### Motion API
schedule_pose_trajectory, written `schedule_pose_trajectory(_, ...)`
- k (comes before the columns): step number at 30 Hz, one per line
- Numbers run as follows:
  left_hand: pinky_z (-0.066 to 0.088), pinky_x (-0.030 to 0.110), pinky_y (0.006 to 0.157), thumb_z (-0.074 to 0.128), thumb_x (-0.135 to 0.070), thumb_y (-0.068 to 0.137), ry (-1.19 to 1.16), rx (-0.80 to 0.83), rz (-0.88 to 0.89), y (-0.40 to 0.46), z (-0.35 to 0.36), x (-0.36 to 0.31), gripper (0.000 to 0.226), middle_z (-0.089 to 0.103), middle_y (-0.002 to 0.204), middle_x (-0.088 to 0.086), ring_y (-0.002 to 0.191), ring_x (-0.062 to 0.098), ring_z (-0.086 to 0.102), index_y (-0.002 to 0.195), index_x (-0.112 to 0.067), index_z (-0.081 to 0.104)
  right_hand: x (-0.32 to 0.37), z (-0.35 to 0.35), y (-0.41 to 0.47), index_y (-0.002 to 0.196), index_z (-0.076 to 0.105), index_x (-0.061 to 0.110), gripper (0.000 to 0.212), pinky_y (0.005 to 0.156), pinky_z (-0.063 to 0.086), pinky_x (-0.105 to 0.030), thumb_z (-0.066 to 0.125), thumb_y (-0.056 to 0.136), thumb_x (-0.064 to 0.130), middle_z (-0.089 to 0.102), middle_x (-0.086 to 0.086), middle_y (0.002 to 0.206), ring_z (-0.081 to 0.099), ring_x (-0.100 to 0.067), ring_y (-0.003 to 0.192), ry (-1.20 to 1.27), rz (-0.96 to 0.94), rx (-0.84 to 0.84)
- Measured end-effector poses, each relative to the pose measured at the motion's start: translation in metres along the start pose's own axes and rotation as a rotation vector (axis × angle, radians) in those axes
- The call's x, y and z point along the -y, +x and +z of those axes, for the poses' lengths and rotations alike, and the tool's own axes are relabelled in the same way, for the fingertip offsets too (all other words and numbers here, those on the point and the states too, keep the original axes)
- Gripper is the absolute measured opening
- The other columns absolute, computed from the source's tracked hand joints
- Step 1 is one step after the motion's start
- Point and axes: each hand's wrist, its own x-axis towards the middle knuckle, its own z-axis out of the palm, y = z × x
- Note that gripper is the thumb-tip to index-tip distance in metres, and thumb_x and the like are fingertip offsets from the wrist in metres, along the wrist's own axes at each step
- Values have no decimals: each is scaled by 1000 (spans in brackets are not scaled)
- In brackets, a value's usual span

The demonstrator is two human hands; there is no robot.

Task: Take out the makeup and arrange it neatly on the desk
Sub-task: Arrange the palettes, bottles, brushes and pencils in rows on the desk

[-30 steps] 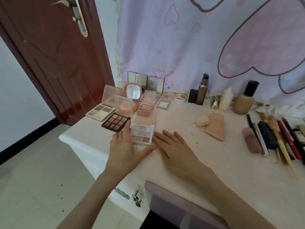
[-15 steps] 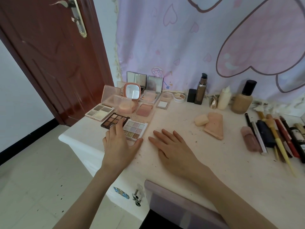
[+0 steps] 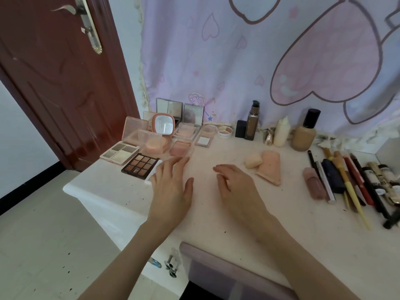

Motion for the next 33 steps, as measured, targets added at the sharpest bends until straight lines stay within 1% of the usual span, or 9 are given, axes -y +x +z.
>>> schedule_pose_trajectory(2, 34, 37, 100, 57, -1, 85, -105, 38, 90, 18, 9, -16, 44, 48, 127, 18, 118, 33, 43, 128, 0, 47, -5, -16, 7, 117, 62, 9, 27, 96, 38, -23, 46, 95, 11, 61, -5, 120, 56, -19, 109, 20, 32, -148)
schedule_pose_trajectory(4, 30, 28, 105, 50, -1, 90, -178, 114, 105, 43, 21, -31, 45, 44, 134, 17, 124, 28, 41, 133, -1, 42, -14, -31, 13, 118, 61, 11, 27, 94, 30, -16, 47, 95, 13, 61, -4, 120, 53, -17, 112, -79, 64, -227)
schedule_pose_trajectory(8, 16, 8, 97, 44, 0, 92, -219, 193, 125, 104, 56, -54, 44, 41, 138, 18, 128, 28, 38, 135, 2, 38, -41, -44, 16, 136, 44, 13, 42, 108, 25, -28, 44, 96, 25, 43, -6, 141, 33, -19, 131, -211, 204, -172)
schedule_pose_trajectory(13, 30, 29, 92, 56, -19, 91, -169, 274, -7, 159, 99, -74, 43, 49, 126, 22, 118, 32, 44, 127, 1, 44, -61, -35, 20, 148, 17, 15, 67, 118, 6, -34, 42, 94, 45, 8, -5, 157, 1, -19, 144, -204, 305, 3)
schedule_pose_trajectory(16, 39, 37, 91, 62, -30, 86, -105, 288, -23, 172, 119, -78, 41, 56, 116, 17, 109, 31, 49, 115, -3, 52, -68, -33, 23, 147, 15, 14, 73, 118, 5, -35, 46, 91, 48, 1, -6, 157, -7, -19, 144, -199, 317, -12)
schedule_pose_trajectory(22, 41, 36, 87, 64, -28, 84, -151, 192, -54, 179, 138, -85, 34, 59, 108, 17, 101, 32, 53, 107, -3, 59, -76, -37, 27, 136, 26, 11, 65, 116, 10, -35, 54, 86, 42, 7, -14, 153, -1, -22, 142, -178, 374, 3)
schedule_pose_trajectory(26, 39, 35, 84, 64, -25, 84, -163, 167, -50, 179, 143, -89, 30, 57, 105, 19, 99, 34, 52, 104, -2, 61, -78, -37, 28, 128, 33, 13, 47, 113, 17, -34, 45, 88, 35, 29, -12, 143, 13, -25, 138, -269, 348, -17)
schedule_pose_trajectory(31, 34, 28, 94, 65, -24, 83, -240, 205, -57, 168, 137, -87, 48, 46, 125, 15, 115, 28, 43, 124, -6, 48, -76, -48, 23, 136, 30, 17, 52, 94, 29, -29, 47, 88, 22, 32, -6, 137, 31, -24, 118, -290, 392, -78)
schedule_pose_trajectory(33, 30, 21, 89, 64, -25, 84, -230, 185, -34, 154, 128, -83, 48, 46, 124, 13, 114, 26, 42, 125, -8, 46, -76, -49, 23, 135, 31, 17, 52, 90, 29, -28, 47, 86, 19, 37, -5, 133, 34, -23, 113, -312, 399, -91)
